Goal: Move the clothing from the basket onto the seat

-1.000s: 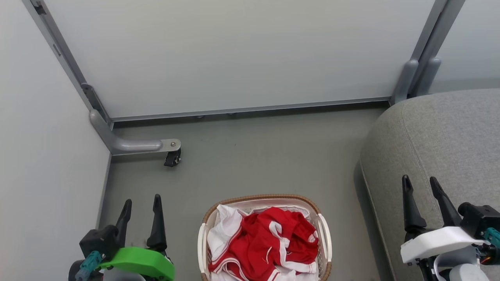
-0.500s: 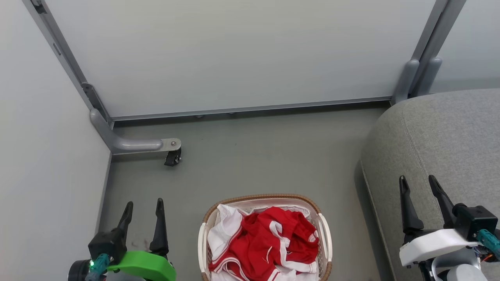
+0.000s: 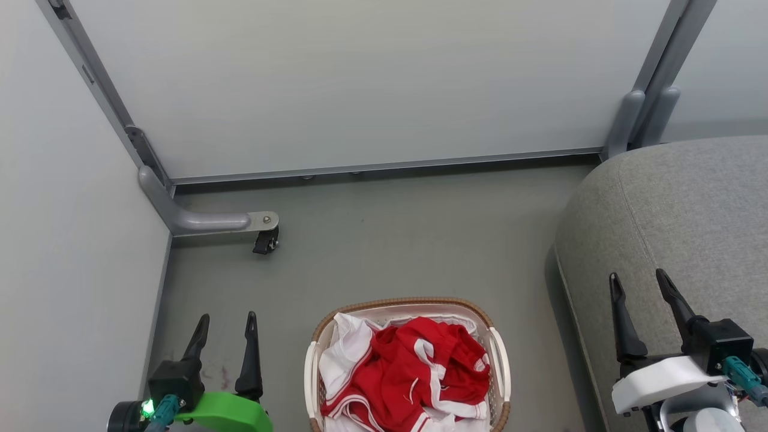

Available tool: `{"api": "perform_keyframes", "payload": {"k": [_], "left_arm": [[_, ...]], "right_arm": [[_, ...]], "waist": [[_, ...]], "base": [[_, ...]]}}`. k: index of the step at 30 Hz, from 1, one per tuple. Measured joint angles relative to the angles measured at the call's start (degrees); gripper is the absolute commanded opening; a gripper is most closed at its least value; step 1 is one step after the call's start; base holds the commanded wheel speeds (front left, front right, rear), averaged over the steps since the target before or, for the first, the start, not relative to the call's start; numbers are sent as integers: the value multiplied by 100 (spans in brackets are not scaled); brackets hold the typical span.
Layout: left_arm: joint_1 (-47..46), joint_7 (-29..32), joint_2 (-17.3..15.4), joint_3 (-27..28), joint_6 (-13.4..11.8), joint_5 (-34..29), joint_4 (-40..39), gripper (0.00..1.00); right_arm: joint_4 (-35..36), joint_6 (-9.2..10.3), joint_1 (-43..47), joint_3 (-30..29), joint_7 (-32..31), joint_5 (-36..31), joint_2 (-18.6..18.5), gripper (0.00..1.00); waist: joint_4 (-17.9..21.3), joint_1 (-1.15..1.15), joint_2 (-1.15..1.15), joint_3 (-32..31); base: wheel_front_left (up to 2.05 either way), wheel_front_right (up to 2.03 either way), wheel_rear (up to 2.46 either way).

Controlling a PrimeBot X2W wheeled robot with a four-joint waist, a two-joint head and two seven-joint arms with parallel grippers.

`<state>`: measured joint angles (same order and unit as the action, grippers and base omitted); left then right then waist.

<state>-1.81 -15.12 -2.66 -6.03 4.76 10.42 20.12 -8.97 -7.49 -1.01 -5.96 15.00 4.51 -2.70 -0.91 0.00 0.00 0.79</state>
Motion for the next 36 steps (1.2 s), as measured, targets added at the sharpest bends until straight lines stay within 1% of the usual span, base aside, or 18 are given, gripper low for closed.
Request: {"api": "perform_keyframes", "payload": {"k": [27,33,36], "left_arm": [[-2,0,-1,3,3,13,67,100],[-19,0,-1,-25,1,19,29,100],[-177,-1,-2,-69,8,-8,11,100]], "right_arm": [[-3,0,1,-15,0,3,-1,100],[73,-1,-15,-40,1,0,-1,100],[146,-1,-132,-46,1,-5,-1,100]], "waist": [[9,0,0,38],[12,0,0,151],[16,0,0,291]], "base": [[0,0,0],[0,0,0],[0,0,0]]}}
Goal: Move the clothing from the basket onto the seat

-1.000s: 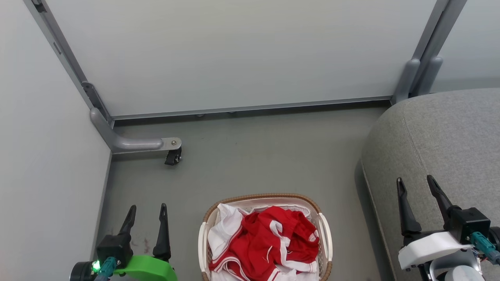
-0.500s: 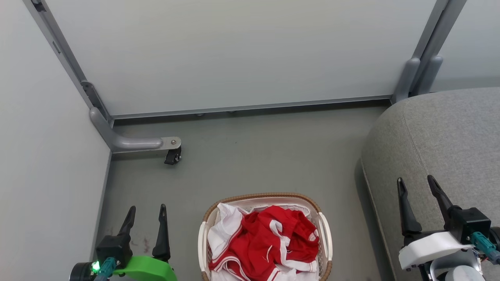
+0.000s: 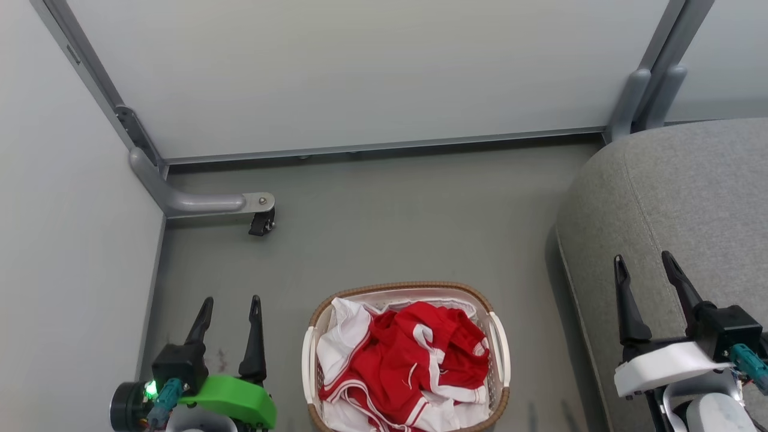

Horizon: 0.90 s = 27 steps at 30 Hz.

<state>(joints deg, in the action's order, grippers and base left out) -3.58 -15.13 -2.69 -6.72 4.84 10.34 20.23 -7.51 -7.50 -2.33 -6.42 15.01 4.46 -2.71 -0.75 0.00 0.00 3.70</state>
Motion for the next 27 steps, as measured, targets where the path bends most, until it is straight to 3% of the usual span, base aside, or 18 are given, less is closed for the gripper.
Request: {"api": "perform_keyframes", "payload": {"k": [14,19,27], "left_arm": [[-1649,0,-1,-493,183,-469,345,100],[-2299,0,0,-880,224,-649,947,100],[-3078,0,3,-1234,244,-682,2615,100]], "right_arm": [[291,0,-1010,-20,7,21,-2,100],[355,0,-1410,-12,7,76,-7,100],[408,-1,-1745,134,7,224,-8,100]], "waist": [[122,0,0,1222],[237,0,0,1799],[479,-1,0,2636]], "base": [[0,0,0],[0,0,0],[0,0,0]]}}
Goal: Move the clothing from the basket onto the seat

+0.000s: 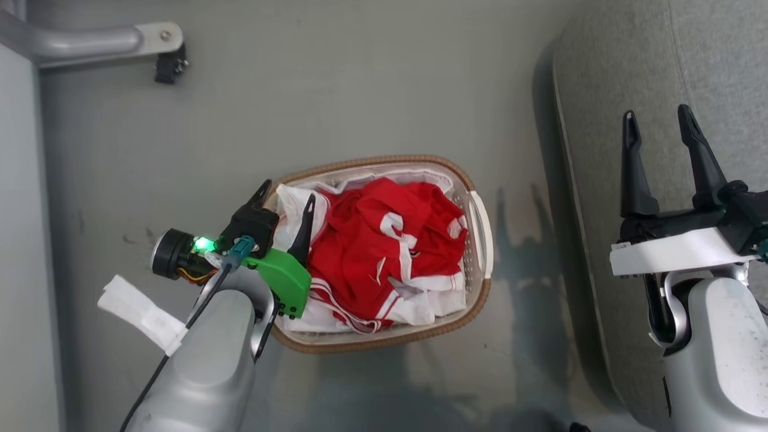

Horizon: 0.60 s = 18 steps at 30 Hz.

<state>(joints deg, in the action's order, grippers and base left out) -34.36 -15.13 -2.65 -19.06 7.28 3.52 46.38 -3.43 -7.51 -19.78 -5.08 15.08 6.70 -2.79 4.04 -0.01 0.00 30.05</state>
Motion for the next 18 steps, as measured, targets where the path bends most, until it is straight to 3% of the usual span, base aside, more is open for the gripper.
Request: {"api": "perform_keyframes", "payload": {"k": [12,18], "left_arm": [[-864,0,-124,-137,-89,-23,1989,100],[-1188,3,-238,-65,-394,40,2377,100]], "right_arm": [[103,0,-341,312,0,267,-1,100],[149,0,-469,426,0,416,0,100]], "waist": [[484,0,0,991],[673,0,0,1286]], "base": [[0,0,0],[0,0,0]]}}
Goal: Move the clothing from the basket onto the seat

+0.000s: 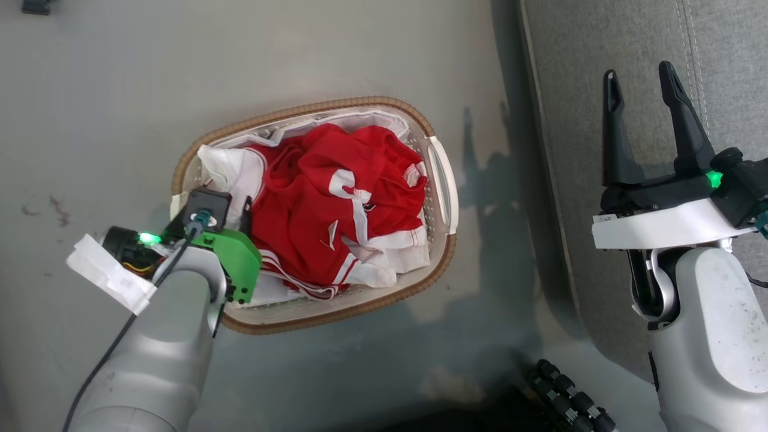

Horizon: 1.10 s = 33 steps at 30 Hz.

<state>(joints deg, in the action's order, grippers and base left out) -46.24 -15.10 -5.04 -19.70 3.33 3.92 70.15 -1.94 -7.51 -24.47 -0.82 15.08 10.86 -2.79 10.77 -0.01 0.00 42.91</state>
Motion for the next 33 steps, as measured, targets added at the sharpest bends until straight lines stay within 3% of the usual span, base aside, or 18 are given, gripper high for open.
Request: {"api": "perform_keyframes", "payload": {"k": [5,6,8,9,24,33], "left_arm": [[-170,133,-81,7,-186,10,160,100],[-196,203,-86,13,-205,31,194,93],[-230,311,-89,1,-215,44,231,25],[-236,360,-85,-15,-202,48,246,2],[42,73,126,-300,101,178,143,0],[424,5,166,-478,231,209,-883,0]], "right_arm": [[1,0,-73,78,0,79,-1,100],[1,0,-79,94,0,80,-1,100],[-7,0,-79,121,0,109,0,100],[-11,0,-79,137,0,118,-1,100],[-204,0,72,100,0,29,1,100],[-357,0,506,-68,0,-300,3,100]], "waist": [[132,0,0,192],[157,0,0,220],[197,0,0,256],[215,0,0,267],[87,0,0,-208],[-172,0,0,-900]], "base": [[0,0,0],[0,0,0],[0,0,0],[0,0,0],[0,0,0],[0,0,0]]}}
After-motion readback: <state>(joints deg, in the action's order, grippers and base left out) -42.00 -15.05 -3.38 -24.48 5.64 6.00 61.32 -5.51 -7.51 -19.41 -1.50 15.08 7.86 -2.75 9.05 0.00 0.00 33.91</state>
